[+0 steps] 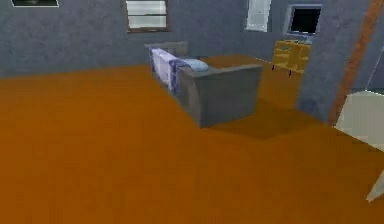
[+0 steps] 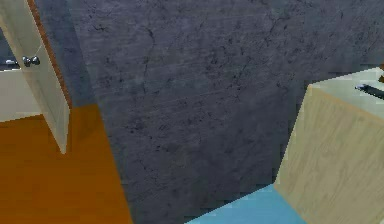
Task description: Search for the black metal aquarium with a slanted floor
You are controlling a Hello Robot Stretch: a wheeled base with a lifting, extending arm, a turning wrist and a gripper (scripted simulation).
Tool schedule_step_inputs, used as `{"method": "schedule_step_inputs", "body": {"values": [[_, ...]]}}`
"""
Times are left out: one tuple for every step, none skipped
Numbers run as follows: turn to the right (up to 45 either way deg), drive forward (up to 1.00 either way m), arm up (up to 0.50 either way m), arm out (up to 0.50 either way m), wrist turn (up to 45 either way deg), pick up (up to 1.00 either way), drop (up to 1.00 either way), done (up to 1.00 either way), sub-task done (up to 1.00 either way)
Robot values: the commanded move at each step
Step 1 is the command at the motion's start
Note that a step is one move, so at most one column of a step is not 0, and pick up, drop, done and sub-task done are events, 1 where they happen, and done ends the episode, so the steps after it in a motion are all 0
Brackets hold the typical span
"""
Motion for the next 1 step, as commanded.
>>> {"method": "schedule_step_inputs", "body": {"values": [[6.0, 0.0, 0.0, 0.0, 0.0, 0.0, 0.0, 0.0, 0.0]]}}
